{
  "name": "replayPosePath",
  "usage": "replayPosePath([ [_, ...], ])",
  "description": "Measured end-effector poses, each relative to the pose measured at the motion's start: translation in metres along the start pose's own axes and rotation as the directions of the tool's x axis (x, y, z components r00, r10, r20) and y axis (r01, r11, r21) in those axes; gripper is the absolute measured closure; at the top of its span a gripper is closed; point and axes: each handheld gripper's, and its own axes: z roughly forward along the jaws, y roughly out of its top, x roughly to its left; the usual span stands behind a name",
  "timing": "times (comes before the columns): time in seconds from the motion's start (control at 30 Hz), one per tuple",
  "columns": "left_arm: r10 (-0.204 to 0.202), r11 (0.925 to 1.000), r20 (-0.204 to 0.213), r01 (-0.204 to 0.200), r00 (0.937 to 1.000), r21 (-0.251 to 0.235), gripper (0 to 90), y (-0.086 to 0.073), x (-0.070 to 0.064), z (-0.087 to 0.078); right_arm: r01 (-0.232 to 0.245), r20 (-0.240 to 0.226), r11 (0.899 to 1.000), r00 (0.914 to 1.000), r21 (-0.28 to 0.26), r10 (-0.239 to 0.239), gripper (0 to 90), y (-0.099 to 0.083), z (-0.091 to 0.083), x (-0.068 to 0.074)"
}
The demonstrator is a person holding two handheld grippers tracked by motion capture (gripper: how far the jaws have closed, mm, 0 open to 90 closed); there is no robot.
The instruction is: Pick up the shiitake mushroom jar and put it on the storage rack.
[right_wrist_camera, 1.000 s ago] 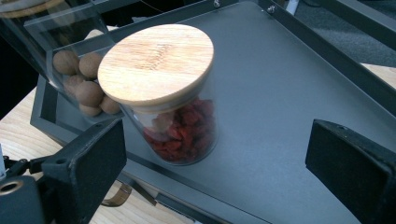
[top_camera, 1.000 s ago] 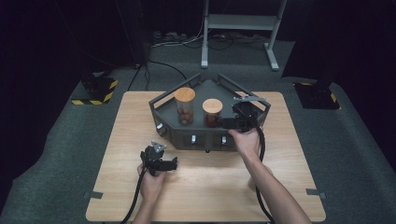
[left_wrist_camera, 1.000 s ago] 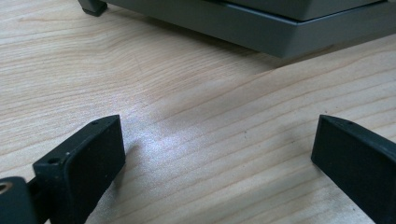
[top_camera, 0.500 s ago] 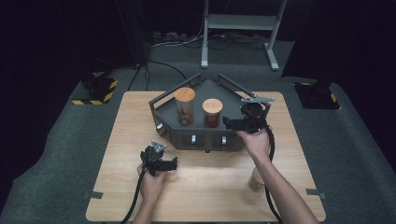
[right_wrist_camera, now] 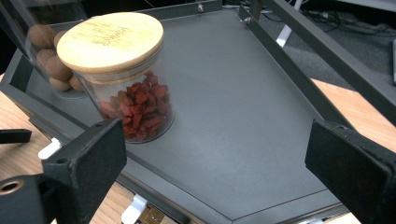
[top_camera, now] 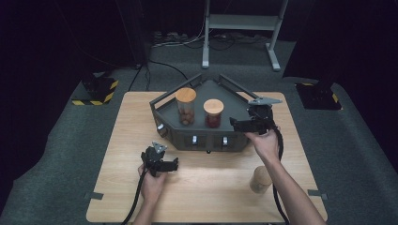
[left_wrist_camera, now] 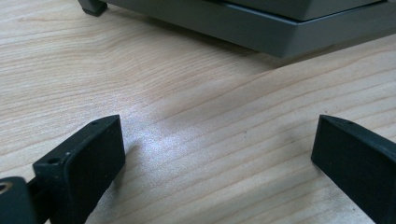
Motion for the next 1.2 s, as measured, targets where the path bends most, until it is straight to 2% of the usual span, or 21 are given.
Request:
replayPosePath([
  [0.33,0.0,1.0,0.0,0.0,1.0,0.0,2.6,0.0,0.0,0.0,0.013,-0.026,0.999,0.9996,-0.032,-0.014,5.4,-0.003,-0.004,-0.007],
  [0.5,0.0,1.0,0.0,0.0,1.0,0.0,2.6,0.0,0.0,0.0,0.005,-0.04,0.999,0.9992,-0.051,-0.007,5.4,-0.006,-0.006,-0.011],
  [0.7,0.0,1.0,0.0,0.0,1.0,0.0,2.6,0.0,0.0,0.0,0.009,-0.054,0.997,0.9985,-0.078,-0.013,6.2,-0.015,-0.009,-0.021],
  [1.2,0.0,1.0,0.0,0.0,1.0,0.0,2.6,0.0,0.0,0.0,-0.028,-0.095,0.993,0.9953,-0.111,0.017,6.4,-0.035,-0.014,-0.042],
])
